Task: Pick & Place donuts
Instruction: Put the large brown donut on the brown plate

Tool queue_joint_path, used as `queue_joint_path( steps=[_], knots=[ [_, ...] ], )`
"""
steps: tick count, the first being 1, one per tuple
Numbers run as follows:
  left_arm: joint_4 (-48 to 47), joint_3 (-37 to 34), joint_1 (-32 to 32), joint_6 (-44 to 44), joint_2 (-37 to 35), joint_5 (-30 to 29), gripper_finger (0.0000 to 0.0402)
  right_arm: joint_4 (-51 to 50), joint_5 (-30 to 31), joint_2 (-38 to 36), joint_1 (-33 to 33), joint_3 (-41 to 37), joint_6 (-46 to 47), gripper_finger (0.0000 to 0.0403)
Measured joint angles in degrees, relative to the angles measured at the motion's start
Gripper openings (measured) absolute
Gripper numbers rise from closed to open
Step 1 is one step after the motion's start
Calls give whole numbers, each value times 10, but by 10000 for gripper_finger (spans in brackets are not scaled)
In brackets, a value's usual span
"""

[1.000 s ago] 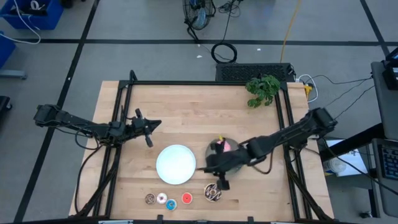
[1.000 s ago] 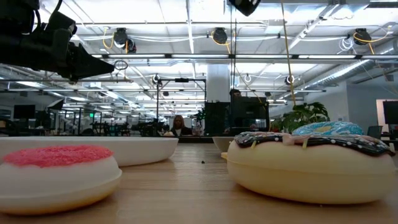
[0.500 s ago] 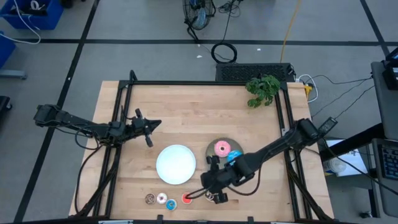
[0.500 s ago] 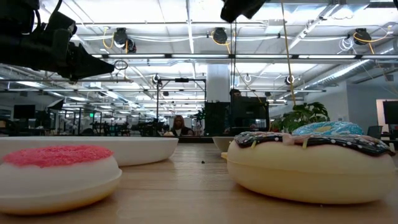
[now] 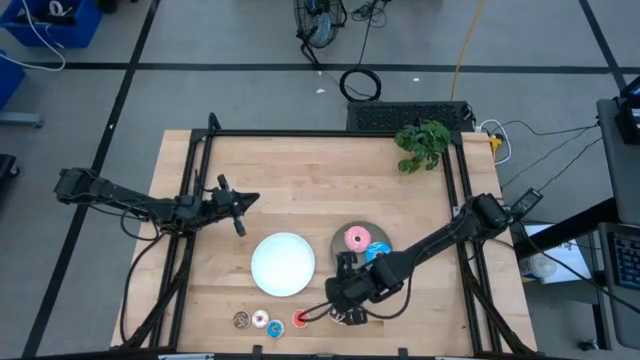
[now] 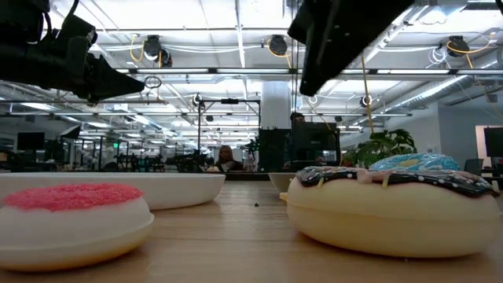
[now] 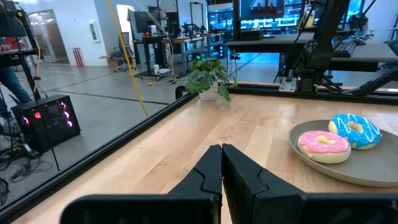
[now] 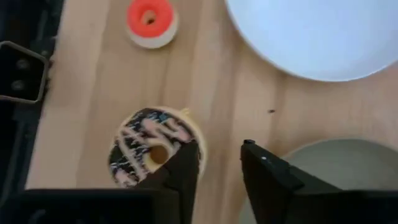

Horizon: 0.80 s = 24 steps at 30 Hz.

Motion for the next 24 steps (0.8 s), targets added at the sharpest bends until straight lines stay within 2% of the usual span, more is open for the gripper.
queue_joint_path(
  steps=[7, 13, 24],
  knots=[
    [1, 0, 0, -1, 0, 0, 17, 65, -16, -3, 14, -26, 10, 172],
    [6, 0, 0, 2, 0, 0, 17, 70, -7, -3, 17, -46, 12, 207],
    [15, 0, 0, 10, 0, 0, 17, 151, -9, -3, 15, -106, 21, 226]
  ],
)
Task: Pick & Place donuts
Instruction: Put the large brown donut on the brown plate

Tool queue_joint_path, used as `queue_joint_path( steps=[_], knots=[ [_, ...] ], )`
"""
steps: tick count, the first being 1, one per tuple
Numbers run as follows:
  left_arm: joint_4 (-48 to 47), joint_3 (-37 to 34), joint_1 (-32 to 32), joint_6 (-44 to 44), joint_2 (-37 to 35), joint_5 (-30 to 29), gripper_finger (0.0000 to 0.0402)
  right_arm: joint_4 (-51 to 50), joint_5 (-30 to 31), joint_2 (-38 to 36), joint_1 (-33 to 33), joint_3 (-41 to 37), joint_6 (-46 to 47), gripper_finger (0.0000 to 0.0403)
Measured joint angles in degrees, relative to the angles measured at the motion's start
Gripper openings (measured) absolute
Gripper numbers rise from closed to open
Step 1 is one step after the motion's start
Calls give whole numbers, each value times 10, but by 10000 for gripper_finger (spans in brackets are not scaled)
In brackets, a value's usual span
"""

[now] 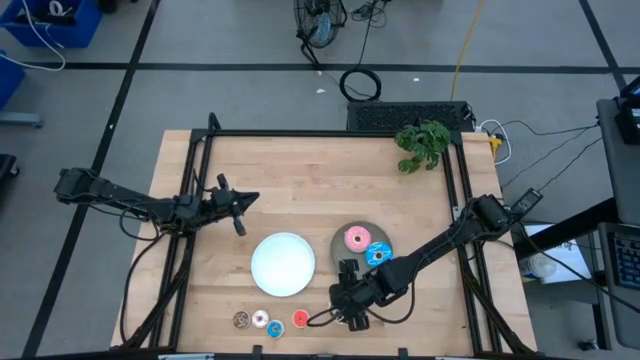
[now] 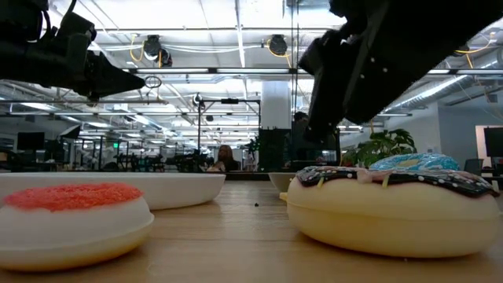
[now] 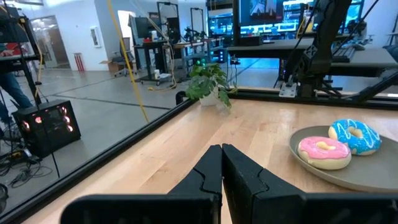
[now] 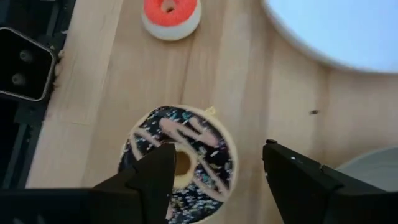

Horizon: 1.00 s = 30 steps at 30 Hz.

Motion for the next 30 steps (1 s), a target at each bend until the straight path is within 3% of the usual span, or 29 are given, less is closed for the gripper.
queue_joint_path(
  steps=[13, 30],
  knots=[
    [-2, 0, 0, -2, 0, 0, 17, 48, -19, 27, -1, -23, 16, 224],
    [-2, 0, 0, 4, 0, 0, 17, 33, -22, 50, -3, -23, 25, 200]
  ],
)
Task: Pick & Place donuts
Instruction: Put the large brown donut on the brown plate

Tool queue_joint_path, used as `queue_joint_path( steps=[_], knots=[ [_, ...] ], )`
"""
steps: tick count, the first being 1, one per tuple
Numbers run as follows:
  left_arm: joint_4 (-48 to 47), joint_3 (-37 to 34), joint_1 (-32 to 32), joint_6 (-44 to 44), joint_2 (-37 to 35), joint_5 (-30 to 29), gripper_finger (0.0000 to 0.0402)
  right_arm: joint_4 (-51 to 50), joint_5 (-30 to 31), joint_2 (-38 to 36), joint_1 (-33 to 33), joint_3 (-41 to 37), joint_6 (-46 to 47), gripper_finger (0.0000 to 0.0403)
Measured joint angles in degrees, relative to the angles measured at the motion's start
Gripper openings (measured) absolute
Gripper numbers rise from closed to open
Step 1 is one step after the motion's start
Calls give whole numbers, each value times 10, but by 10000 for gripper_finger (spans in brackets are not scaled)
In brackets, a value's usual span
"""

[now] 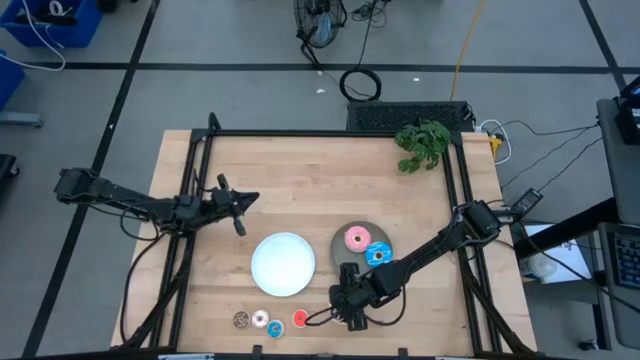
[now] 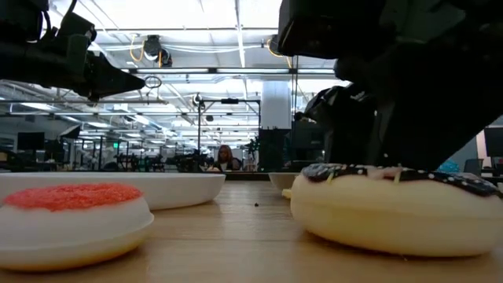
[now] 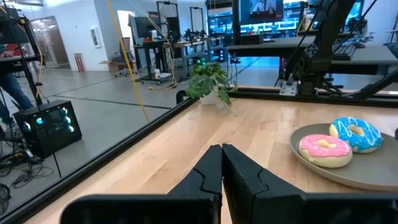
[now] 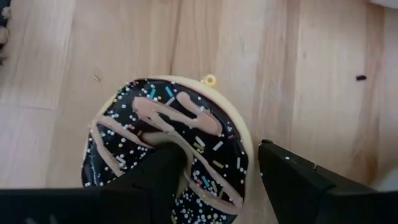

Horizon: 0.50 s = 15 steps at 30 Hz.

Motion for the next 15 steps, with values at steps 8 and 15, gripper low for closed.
queue_joint_path(
  steps=[8, 15],
  knots=[
    [-4, 0, 0, -13, 0, 0, 17, 4, -13, 14, -3, 2, -4, 173],
    [0, 0, 0, -12, 0, 0, 17, 17, -15, 6, -4, 1, 7, 103]
  ],
)
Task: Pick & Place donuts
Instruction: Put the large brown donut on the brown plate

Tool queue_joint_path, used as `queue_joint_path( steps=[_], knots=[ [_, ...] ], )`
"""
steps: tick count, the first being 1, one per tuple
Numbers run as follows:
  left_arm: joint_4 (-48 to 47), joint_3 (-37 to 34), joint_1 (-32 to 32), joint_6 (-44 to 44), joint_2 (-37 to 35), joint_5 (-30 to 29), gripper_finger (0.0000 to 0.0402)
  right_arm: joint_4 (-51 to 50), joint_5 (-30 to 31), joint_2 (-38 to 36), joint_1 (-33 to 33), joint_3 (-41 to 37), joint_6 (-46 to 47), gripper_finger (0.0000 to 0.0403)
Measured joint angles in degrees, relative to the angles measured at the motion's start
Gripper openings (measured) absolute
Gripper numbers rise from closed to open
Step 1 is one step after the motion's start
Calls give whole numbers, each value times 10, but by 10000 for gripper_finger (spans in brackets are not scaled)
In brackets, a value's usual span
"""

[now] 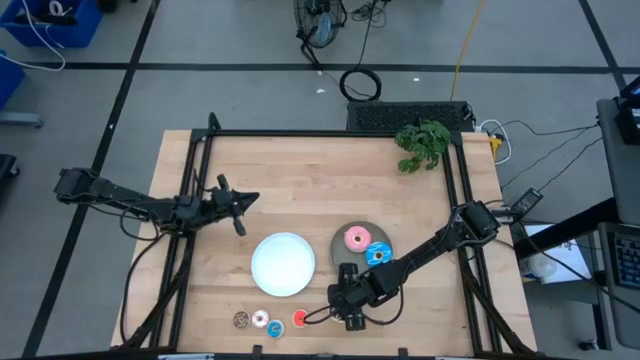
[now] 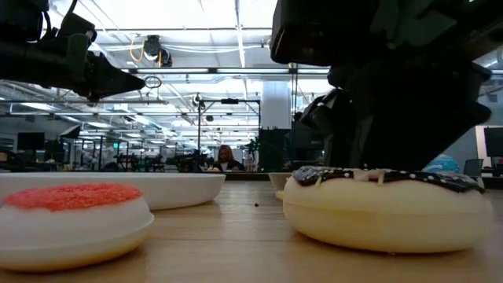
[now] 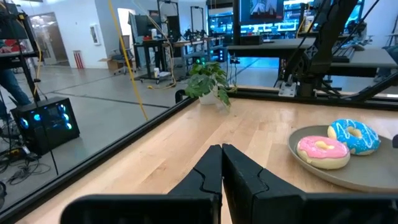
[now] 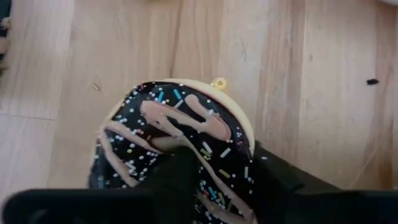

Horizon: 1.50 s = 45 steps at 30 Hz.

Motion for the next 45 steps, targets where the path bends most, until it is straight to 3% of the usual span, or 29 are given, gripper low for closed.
queue_joint_path(
  steps=[6, 17, 22, 26, 35, 45],
  knots=[
    [-1, 0, 0, -1, 0, 0, 17, 11, -6, -48, -7, 1, -21, 12],
    [1, 0, 0, -1, 0, 1, 17, -51, -44, -182, -8, -5, -61, 7],
    [0, 0, 0, -2, 0, 1, 17, -38, -10, -271, -4, -57, -52, 10],
    [0, 0, 0, -2, 0, 1, 17, 7, 24, -355, -2, -141, -43, 9],
    [-1, 0, 0, -2, 0, 1, 17, 264, 59, -574, -3, -432, -39, 9],
    [-3, 0, 0, -3, 0, 1, 17, 399, 109, -774, -7, -636, -51, 9]
  ],
)
